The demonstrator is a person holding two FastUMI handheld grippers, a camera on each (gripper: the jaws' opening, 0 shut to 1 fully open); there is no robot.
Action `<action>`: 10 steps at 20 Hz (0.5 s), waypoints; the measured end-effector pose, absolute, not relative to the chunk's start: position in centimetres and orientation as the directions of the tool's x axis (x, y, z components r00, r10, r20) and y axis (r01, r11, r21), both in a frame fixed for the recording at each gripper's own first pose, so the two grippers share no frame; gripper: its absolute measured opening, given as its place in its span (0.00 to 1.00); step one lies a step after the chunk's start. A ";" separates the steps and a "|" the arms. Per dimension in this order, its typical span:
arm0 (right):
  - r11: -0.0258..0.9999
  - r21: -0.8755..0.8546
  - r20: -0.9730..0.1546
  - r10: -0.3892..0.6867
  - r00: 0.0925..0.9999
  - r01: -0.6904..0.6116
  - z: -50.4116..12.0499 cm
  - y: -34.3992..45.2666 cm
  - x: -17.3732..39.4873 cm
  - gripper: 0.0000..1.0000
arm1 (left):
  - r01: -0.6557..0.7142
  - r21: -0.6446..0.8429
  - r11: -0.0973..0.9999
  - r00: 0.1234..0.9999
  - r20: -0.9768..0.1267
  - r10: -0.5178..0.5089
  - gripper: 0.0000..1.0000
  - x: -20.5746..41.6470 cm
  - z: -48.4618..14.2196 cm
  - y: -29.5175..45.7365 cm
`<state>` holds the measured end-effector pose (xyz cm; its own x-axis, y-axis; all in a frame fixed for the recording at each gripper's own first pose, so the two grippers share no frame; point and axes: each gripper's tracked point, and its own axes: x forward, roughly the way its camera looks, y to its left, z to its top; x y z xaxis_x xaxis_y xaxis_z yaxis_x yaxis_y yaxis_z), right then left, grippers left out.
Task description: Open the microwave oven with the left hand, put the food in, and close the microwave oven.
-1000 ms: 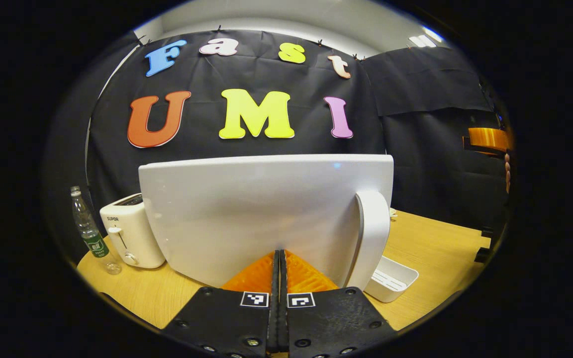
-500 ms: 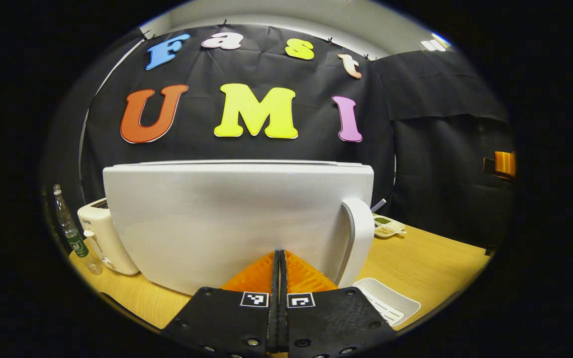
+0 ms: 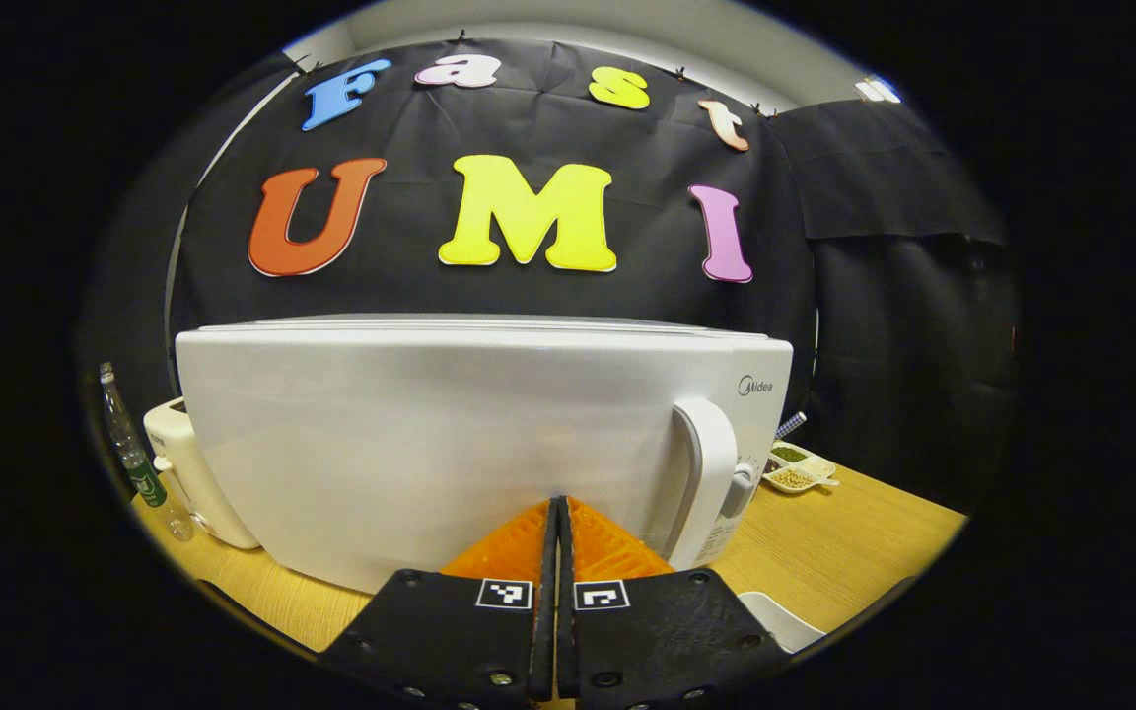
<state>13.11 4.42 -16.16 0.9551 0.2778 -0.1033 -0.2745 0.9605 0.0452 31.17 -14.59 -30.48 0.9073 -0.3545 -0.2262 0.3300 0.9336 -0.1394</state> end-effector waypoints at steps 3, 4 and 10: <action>0.963 0.063 -0.109 0.268 0.957 -0.263 -15.6 4.9 11.9 1.00 | 0.299 -0.154 0.942 0.914 -0.236 -0.329 0.02 31.5 -30.4 -14.9; 0.964 0.064 -0.111 0.262 0.959 -0.256 -15.3 4.9 11.4 1.00 | 0.286 -0.150 0.947 0.918 -0.239 -0.315 0.02 31.7 -30.4 -14.9; 0.974 0.042 -0.090 0.227 0.970 -0.224 -13.5 5.1 7.2 1.00 | 0.208 -0.104 0.973 0.924 -0.305 -0.230 0.03 32.1 -30.9 -15.1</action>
